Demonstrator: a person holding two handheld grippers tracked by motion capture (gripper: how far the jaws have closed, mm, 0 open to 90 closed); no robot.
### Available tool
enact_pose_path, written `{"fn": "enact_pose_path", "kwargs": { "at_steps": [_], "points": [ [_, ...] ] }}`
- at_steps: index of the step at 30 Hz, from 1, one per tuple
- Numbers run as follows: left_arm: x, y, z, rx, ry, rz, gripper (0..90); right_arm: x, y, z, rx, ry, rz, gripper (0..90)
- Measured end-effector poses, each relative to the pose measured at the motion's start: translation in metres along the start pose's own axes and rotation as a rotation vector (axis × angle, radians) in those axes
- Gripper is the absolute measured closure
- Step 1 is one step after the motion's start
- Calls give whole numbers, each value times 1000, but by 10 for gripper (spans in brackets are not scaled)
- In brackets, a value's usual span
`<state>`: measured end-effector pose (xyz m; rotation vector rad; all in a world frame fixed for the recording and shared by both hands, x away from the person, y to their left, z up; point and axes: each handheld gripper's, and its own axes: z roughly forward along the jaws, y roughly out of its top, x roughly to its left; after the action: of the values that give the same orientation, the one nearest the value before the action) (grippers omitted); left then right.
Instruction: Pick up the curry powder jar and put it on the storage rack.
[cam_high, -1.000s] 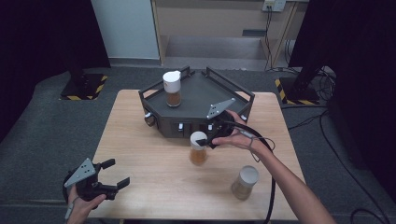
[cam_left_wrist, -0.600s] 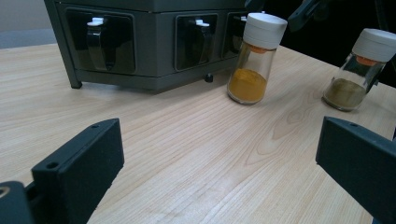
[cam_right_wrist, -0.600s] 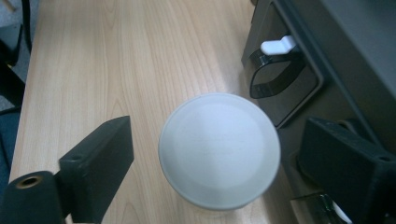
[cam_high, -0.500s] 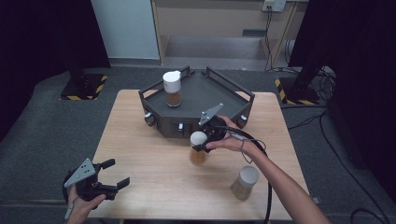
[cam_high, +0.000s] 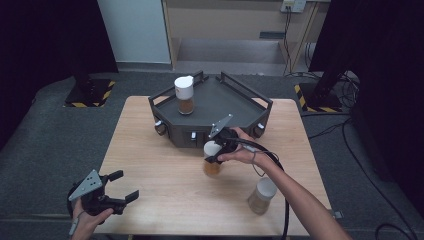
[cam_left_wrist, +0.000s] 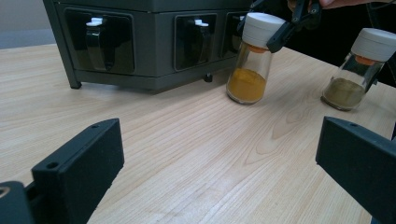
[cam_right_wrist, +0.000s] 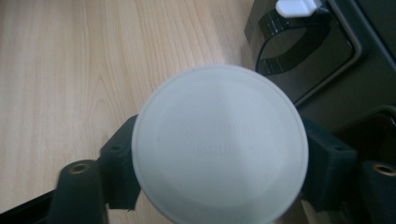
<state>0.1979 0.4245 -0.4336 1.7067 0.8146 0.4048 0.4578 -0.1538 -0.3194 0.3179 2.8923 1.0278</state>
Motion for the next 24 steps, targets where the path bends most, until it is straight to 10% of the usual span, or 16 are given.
{"fn": "enact_pose_path", "kwargs": {
  "at_steps": [24],
  "points": [
    [0,0,0,4,1,-2,0,3,4,-25,-16,5,16,340]
  ]
}}
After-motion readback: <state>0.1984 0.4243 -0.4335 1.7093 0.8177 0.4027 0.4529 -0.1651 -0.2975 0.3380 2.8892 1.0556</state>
